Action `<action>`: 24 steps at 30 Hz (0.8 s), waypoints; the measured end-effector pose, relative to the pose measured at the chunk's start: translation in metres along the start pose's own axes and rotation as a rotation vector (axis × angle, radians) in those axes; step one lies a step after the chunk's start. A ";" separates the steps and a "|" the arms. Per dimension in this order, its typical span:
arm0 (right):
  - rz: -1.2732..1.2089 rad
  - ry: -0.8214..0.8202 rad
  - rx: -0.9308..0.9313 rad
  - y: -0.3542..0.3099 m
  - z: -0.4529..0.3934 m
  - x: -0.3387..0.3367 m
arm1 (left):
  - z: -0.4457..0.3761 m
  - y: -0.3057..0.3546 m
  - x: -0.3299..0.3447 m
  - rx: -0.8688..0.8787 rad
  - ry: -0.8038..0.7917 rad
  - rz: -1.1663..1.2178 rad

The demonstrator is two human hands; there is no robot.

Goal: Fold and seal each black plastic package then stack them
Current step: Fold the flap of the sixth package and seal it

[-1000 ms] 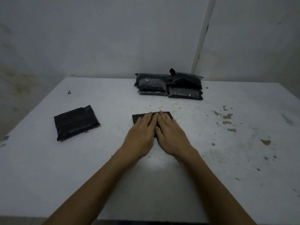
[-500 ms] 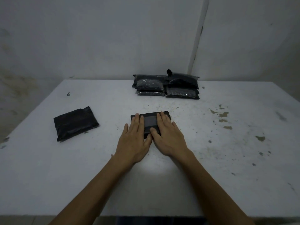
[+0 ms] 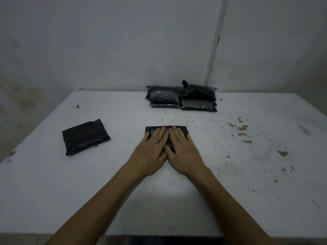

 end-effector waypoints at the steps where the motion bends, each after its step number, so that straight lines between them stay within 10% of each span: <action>1: -0.026 -0.013 0.015 0.001 0.001 0.002 | 0.001 -0.005 0.003 -0.034 -0.013 0.040; 14: -0.021 -0.013 0.037 0.014 0.010 0.002 | 0.022 -0.028 0.004 -0.268 -0.027 0.216; 24: -0.071 0.039 0.050 0.004 -0.009 -0.014 | 0.022 -0.062 -0.030 -0.277 0.301 0.871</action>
Point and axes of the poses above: each hand's wrist, its own z-axis away from the middle knuckle, its own x-axis out of the palm, y = z × x, the point moved 9 cm from there along -z, towards the middle knuckle, and after that the axes turned 7 degrees about -x, right-handed, at the moved point
